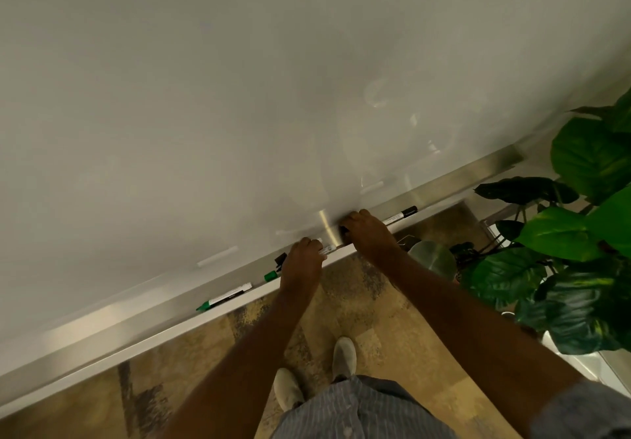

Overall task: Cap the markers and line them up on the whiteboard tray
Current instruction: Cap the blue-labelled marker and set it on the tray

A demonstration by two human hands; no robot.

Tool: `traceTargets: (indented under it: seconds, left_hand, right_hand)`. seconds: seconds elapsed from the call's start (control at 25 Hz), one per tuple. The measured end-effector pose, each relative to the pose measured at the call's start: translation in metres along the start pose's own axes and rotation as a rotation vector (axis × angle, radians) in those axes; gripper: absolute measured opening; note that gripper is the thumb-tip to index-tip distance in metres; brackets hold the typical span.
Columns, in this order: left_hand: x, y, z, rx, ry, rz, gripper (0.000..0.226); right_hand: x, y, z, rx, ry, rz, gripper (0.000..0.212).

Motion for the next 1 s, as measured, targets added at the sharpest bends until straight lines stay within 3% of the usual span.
traceTargets:
  seconds: [0.08,0.24,0.32,0.44,0.52,0.6,1.0]
  left_hand:
    - [-0.001,0.019,0.001,0.167,0.085,-0.094,0.022]
    - [0.006,0.047,0.013,0.682,0.481,-0.221,0.012]
    - [0.016,0.049,0.019,1.039,0.685,-0.222,0.008]
    - [0.034,0.048,0.021,1.619,0.960,-0.193,0.013]
    - [0.043,0.046,0.020,1.736,1.061,-0.176,0.012]
    - [0.048,0.044,0.018,1.749,1.101,-0.168,0.009]
    - [0.060,0.052,0.003,1.780,1.094,-0.148,0.005]
  right_hand:
    - [0.000,0.007,0.003,-0.177,-0.126,-0.036,0.026]
    - [0.031,0.020,0.007,-0.794,-0.663,-0.304,0.014]
    - [0.057,0.018,0.012,-1.129,-0.899,-0.379,0.019]
    - [0.089,0.013,0.023,-1.531,-1.116,-0.345,0.027]
    - [0.100,0.015,0.033,-1.728,-1.130,-0.302,0.028]
    - [0.104,0.017,0.043,-1.770,-1.108,-0.288,0.026]
    - [0.106,0.030,0.073,-1.638,-0.987,-0.269,0.019]
Point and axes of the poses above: each hand's wrist, its own x-axis away from the middle knuckle, its own y-axis out of the back of the hand, z = x × y, the point moved 3 cm from there along -x, towards the middle knuckle, and after that the axes turned 10 degrees about -z, right-handed, at the moved point
